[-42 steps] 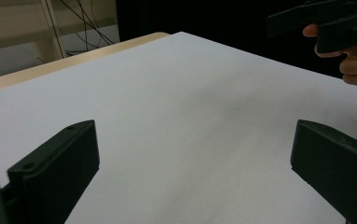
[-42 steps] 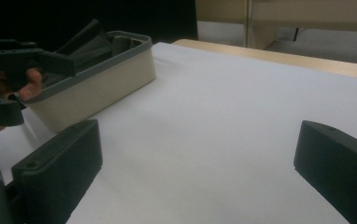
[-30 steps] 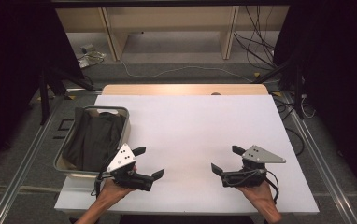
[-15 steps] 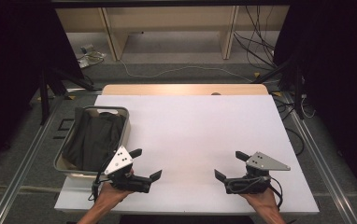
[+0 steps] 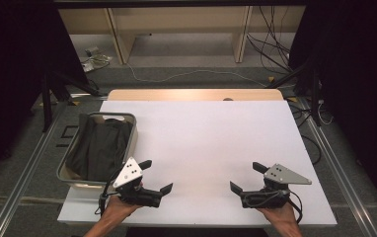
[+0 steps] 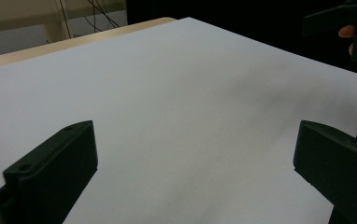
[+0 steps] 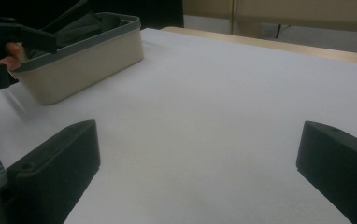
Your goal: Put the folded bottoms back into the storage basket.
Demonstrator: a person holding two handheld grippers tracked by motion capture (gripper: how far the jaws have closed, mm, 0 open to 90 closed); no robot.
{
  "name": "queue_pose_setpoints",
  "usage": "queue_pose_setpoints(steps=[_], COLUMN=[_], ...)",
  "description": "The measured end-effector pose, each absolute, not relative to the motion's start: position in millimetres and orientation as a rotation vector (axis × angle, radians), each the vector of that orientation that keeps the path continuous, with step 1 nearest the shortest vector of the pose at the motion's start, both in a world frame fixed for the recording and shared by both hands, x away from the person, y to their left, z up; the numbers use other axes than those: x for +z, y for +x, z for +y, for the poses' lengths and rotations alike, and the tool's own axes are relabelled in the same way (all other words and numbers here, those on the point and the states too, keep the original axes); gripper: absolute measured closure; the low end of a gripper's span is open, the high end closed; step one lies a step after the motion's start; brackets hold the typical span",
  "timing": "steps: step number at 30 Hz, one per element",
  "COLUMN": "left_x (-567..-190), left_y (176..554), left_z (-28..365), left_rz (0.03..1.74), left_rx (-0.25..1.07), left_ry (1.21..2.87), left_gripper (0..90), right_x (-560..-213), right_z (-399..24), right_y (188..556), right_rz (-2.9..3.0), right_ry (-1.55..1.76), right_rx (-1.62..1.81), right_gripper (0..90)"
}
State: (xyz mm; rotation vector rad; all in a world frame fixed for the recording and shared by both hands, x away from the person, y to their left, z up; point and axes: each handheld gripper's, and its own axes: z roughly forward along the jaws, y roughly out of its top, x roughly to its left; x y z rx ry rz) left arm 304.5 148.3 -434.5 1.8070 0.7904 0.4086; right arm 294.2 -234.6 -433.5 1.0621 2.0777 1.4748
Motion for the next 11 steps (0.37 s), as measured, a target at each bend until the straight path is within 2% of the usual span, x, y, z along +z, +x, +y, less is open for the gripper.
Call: queue_pose_setpoints(steps=[11], left_x=[-434.8], left_y=[305.9], left_z=[147.4], left_rz=[0.789], left_rx=[0.404], left_ry=[1.803], left_gripper=[0.0], right_x=[-431.9], right_z=[-236.7], right_y=[295.3], right_rz=[2.059], right_ry=[1.07], right_rx=[1.484], right_gripper=[0.3])
